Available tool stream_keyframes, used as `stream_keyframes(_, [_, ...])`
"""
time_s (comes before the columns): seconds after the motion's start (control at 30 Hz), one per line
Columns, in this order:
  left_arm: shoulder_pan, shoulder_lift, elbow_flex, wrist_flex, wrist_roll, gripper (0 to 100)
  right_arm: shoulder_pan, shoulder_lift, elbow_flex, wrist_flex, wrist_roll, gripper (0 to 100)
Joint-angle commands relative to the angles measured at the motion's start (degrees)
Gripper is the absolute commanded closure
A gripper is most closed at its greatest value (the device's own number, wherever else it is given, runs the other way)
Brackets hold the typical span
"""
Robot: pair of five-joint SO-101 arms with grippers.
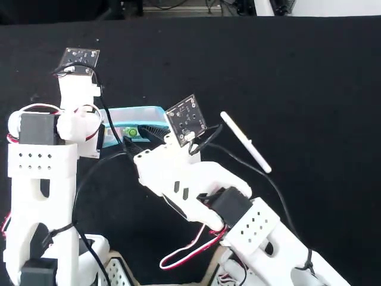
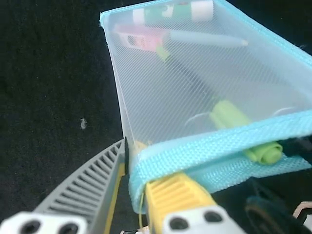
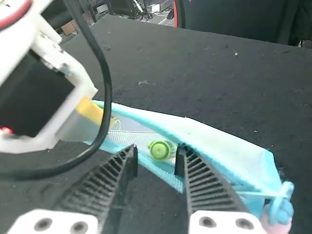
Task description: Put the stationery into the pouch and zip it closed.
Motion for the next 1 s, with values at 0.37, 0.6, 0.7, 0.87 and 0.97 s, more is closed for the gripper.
stream_keyframes(0.37, [0.4,-0.9,-0.1,0.5,-0.7,97,-0.2,0.5,3.0,-7.7,-3.6,87.1])
stream_keyframes(0.6, [0.4,-0.9,-0.1,0.5,-0.7,97,-0.1,0.4,4.3,-8.1,-1.4,91.9])
stream_keyframes(0.7, [0.4,-0.9,-0.1,0.5,-0.7,97,-0.1,0.0,4.1,-8.2,5.4,98.0])
stream_keyframes(0.87, [0.4,-0.9,-0.1,0.5,-0.7,97,-0.2,-3.2,2.2,-7.7,7.4,98.8])
stream_keyframes(0.97, [0.4,-0.9,-0.1,0.5,-0.7,97,-0.3,-6.9,1.6,-6.4,7.4,98.8])
